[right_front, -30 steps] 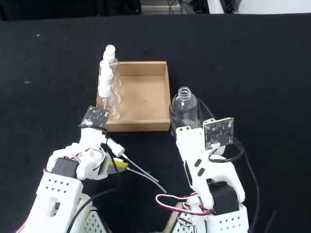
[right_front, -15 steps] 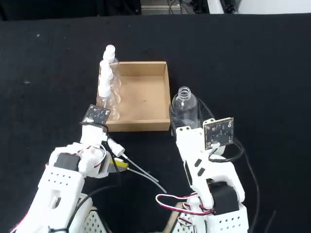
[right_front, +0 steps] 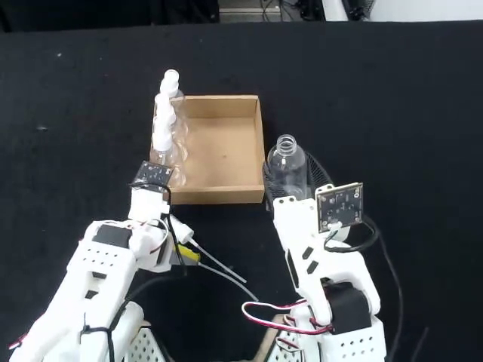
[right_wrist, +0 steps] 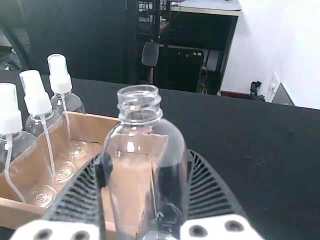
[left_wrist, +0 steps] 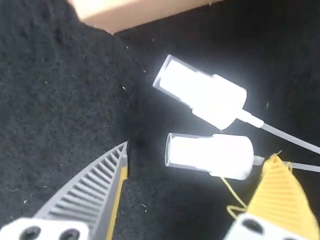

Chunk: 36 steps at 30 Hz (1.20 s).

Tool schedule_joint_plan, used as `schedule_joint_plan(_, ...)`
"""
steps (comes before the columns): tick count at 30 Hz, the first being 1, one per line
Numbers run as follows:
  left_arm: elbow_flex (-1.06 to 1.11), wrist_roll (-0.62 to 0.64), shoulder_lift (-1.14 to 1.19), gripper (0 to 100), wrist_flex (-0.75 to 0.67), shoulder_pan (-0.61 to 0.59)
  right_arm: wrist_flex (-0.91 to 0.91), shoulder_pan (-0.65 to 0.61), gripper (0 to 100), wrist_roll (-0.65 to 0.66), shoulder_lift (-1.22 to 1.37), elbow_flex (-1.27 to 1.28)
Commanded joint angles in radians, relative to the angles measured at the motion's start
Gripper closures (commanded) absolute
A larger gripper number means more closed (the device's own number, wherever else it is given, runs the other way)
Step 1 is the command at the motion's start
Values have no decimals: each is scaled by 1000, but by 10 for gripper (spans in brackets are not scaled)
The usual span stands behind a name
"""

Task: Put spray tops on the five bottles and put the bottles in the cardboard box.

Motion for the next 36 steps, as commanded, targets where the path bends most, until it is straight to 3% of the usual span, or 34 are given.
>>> schedule_joint_plan(1,-47,9,8,681,6,12,-31,14,987,-8,-13,-30)
schedule_joint_plan(7,-47,9,6,879,8,4,-31,14,987,-6,-13,-30)
schedule_joint_plan(13,-47,-89,5,895,35,-59,-31,14,987,-5,-13,-28)
schedule_joint_plan(19,-90,-302,5,895,124,-332,-31,14,987,-2,-13,-28)
schedule_joint_plan(27,-317,-597,41,894,199,-756,-31,14,987,-2,-13,-28)
schedule_joint_plan(36,-519,-632,439,882,89,-961,-29,14,987,-6,-13,-27)
